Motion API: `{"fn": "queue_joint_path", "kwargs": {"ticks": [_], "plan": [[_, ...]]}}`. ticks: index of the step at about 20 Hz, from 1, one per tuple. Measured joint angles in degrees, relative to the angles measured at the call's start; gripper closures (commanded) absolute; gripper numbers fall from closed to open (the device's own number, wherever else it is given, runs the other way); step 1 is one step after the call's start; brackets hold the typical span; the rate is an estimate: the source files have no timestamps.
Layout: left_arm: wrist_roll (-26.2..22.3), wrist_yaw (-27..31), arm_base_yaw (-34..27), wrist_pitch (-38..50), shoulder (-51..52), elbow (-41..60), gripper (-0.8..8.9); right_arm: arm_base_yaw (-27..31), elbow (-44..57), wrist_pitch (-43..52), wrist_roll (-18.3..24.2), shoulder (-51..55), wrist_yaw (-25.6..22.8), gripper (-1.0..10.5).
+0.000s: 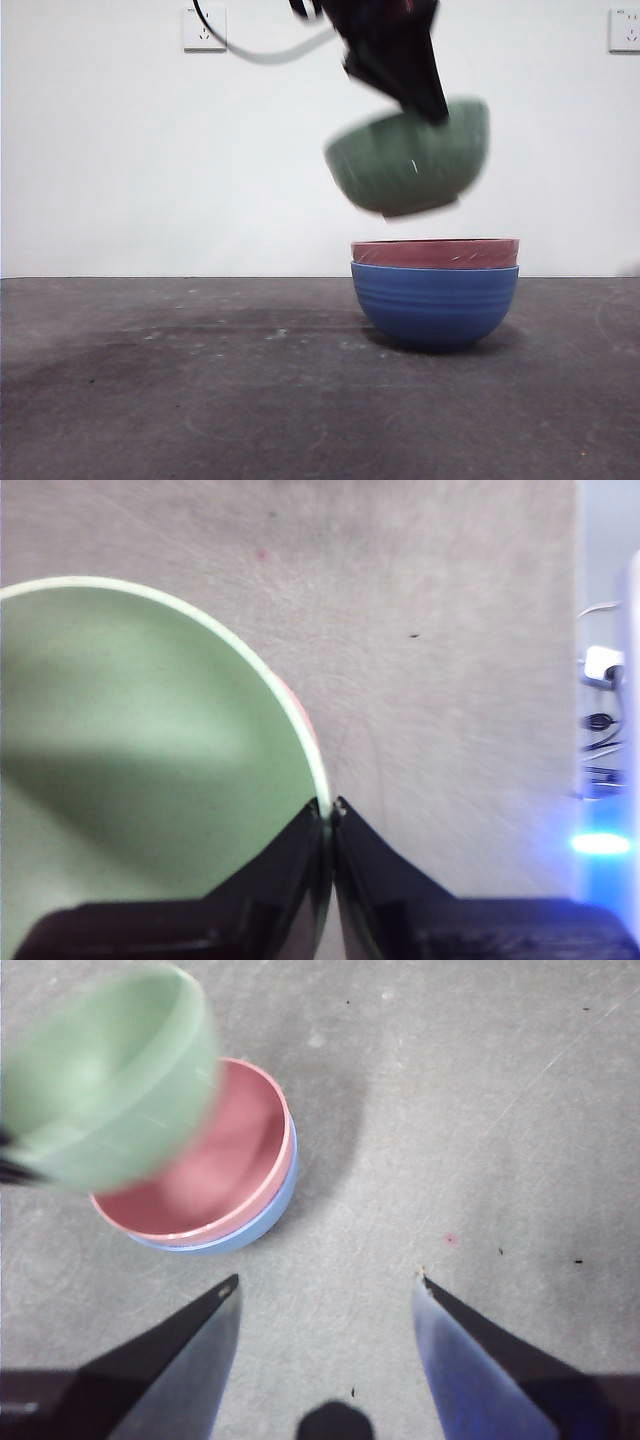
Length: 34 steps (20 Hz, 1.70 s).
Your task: Pick up the green bowl on the top,put the green bowl on the left,pick up the red bowl in the middle,put the red bowl on the right
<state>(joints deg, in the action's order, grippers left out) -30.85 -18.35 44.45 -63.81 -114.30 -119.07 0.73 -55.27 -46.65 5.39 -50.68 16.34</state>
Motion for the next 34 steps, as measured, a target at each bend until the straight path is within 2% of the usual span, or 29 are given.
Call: {"fn": "queue_joint_path", "kwargs": {"ticks": [5,8,11,14,24,29,30,32,34], "plan": [[4.4,3.4,-2.7,-12.8,8.5,-2.1,8.20,0.0,0.0,0.5,0.0,0.0,0.0,6.7],[6.7,5.4,-7.2,-12.9,9.0,-1.5,8.20,0.0,0.0,0.5,-0.3,0.0,0.0,6.7],[9.5,10.5,-9.5,-12.7,8.9,3.1,8.20,0.0,0.0,0.6,-0.5,0.1,0.1,6.7],[12.3,14.9,-9.9,-5.3,8.6,10.1,8.20,0.0,0.0,0.8,-0.5,0.1,0.1,6.7],[18.1,15.1,-15.9,15.4,8.6,35.6,8.21,0.0,0.0,1.0,-1.1,0.1,0.1,6.7],[18.9,15.4,-15.9,18.7,9.6,38.9,8.13,-0.2,0.0,2.0,-2.0,0.1,0.2,6.7],[19.1,15.5,-15.8,18.7,9.6,38.9,7.75,-0.5,0.0,2.2,-2.2,0.1,0.2,6.7],[19.6,15.5,-15.6,18.0,9.6,39.0,6.02,-1.6,0.0,2.8,-2.4,0.1,0.2,6.7],[20.2,15.5,-15.5,16.6,9.6,39.9,5.83,-3.1,0.0,3.5,-2.6,0.1,0.2,6.7]]}}
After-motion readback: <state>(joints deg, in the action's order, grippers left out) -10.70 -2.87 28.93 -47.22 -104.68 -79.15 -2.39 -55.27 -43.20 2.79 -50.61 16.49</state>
